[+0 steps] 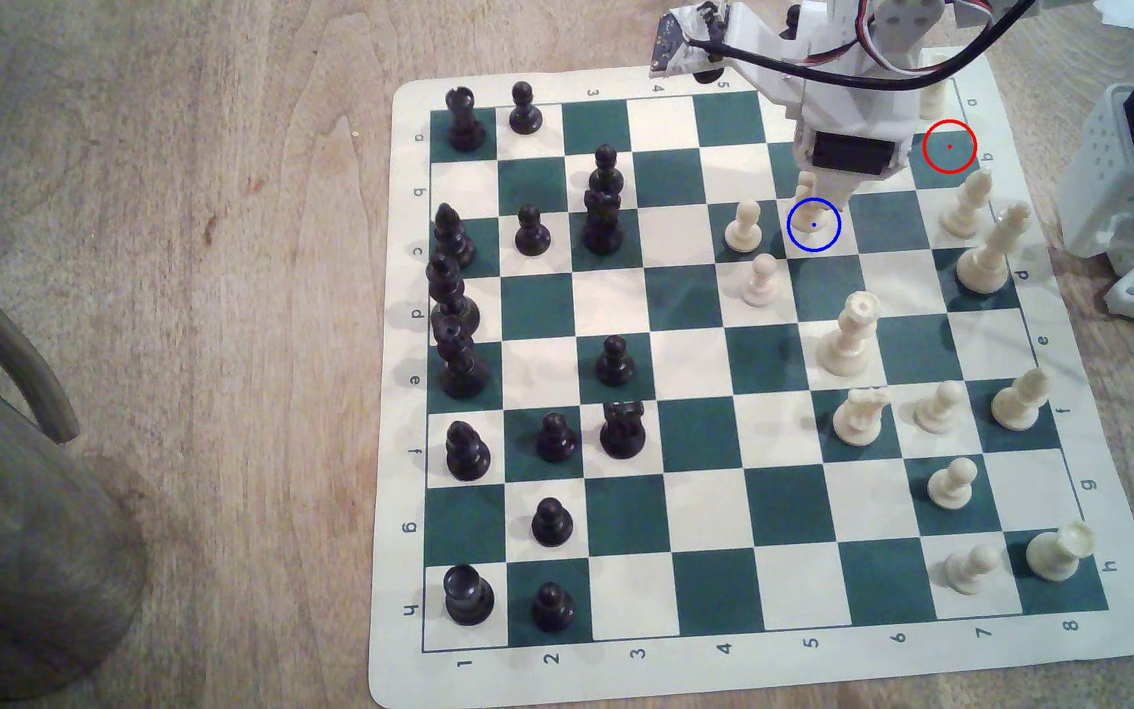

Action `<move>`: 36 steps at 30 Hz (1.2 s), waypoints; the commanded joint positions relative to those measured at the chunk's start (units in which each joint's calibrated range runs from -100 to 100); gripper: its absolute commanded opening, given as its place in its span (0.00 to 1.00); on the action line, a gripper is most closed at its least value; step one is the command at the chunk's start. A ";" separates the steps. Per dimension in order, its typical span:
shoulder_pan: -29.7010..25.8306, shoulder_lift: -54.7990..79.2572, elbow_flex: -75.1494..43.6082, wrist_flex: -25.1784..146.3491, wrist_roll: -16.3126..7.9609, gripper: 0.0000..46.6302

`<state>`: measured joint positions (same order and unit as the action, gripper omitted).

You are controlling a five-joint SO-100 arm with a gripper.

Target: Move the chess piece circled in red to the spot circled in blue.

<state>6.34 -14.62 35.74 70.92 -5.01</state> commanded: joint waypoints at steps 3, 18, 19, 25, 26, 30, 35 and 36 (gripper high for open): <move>-0.28 -0.23 0.79 -0.56 0.20 0.00; 1.05 0.53 2.79 -3.10 0.88 0.14; 1.36 -0.23 3.42 -3.68 0.88 0.19; 2.46 -3.55 4.42 -3.43 1.37 0.30; 2.61 -4.22 4.42 -3.27 1.47 0.31; 3.47 -12.12 8.05 -5.07 2.05 0.42; 4.49 -25.62 12.76 -1.38 2.74 0.47; 4.49 -27.74 12.94 -0.48 2.74 0.46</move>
<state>10.32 -31.21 49.03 67.73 -2.42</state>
